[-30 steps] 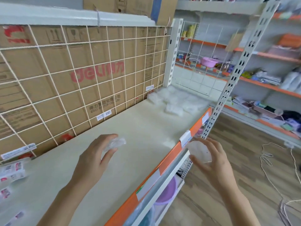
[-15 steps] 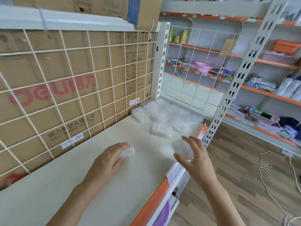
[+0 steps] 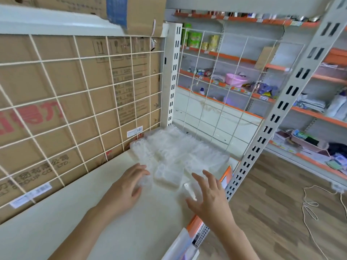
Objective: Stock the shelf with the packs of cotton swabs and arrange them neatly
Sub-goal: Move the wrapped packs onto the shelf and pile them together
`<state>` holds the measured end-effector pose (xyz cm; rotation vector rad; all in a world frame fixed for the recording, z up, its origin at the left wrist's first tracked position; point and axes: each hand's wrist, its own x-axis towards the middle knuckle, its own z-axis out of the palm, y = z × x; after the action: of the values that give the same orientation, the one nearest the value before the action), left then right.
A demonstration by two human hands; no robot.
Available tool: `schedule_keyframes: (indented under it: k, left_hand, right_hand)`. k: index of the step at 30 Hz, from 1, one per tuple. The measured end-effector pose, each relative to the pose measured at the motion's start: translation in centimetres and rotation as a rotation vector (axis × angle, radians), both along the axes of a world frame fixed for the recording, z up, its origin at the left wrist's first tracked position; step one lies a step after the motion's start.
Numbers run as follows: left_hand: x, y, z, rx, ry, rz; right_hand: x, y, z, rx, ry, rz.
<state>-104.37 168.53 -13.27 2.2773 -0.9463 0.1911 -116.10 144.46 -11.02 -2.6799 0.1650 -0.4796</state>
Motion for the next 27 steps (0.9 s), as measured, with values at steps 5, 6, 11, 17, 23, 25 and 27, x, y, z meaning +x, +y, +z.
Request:
schedule_keyframes:
  k: [5,6,11,17,23,25,27]
  left_hand:
    - [1.6,-1.2,0.2,0.012,0.059,-0.067]
    - [1.9,-1.4,0.2,0.017,0.059,-0.070]
    - [2.9,-2.5,-0.5,-0.006,0.012,-0.090]
    - [3.1,-3.0,-1.0,-0.037,0.016,-0.107]
    - [3.0,-3.0,-1.1,-0.055,-0.024,-0.115]
    - [3.0,-3.0,-1.4,-0.058,-0.031,-0.110]
    - [2.8,-3.0,-1.5,-0.053,-0.042,-0.102]
  right_hand:
    - [0.9,-0.5,-0.7,0.027,0.006,0.030]
    - [1.1,-0.6,-0.8,0.035,0.013,0.025]
    - [1.2,-1.8,0.2,0.117,0.102,0.104]
    - [1.5,-2.4,-0.3,0.020,0.113,0.094]
    - [1.8,-4.5,0.3,0.013,0.215,0.150]
    - [1.7,-5.2,0.5,0.098,0.178,0.141]
    - [1.7,-5.6,0.8,0.147,0.167,0.105]
